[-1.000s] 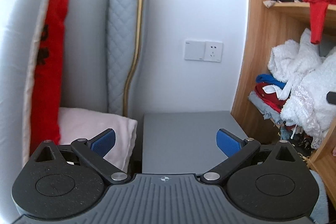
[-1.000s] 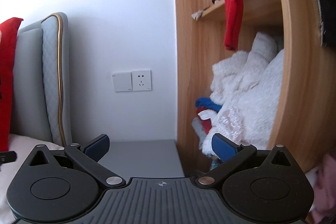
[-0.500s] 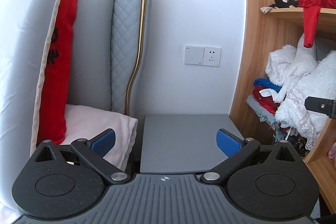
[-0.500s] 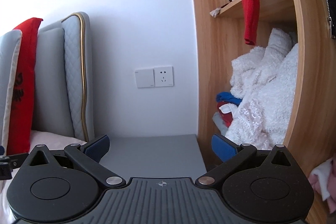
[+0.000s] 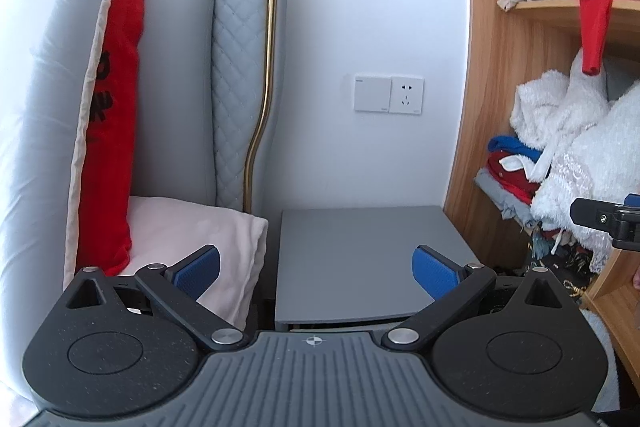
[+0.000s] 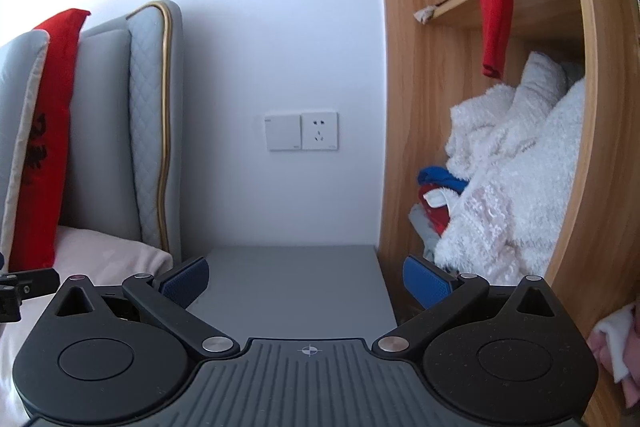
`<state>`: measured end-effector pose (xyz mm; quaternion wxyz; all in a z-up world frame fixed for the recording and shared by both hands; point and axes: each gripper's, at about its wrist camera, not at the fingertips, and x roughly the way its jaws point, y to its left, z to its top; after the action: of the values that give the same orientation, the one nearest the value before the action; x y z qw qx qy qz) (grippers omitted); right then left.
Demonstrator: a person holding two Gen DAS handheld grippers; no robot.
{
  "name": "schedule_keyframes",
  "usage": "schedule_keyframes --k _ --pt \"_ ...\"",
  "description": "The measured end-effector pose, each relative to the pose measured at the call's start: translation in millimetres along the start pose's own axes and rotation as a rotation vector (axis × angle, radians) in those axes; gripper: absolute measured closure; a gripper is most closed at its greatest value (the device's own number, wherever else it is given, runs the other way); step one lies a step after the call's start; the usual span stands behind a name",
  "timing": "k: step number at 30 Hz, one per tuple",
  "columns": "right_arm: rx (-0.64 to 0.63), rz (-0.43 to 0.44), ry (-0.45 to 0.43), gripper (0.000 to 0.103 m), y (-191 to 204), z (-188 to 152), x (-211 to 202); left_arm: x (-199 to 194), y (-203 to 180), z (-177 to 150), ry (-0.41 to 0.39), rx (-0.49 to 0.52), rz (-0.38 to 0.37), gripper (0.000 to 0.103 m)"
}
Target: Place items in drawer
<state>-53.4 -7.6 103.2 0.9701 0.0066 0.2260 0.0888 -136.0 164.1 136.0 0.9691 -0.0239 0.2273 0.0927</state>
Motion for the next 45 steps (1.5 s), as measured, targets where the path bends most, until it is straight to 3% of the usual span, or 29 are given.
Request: schedule_keyframes --k 45 --pt "0.040 -0.102 0.051 0.000 -3.3 -8.4 13.0 13.9 -2.8 -0.9 0.041 0.043 -0.037 0.000"
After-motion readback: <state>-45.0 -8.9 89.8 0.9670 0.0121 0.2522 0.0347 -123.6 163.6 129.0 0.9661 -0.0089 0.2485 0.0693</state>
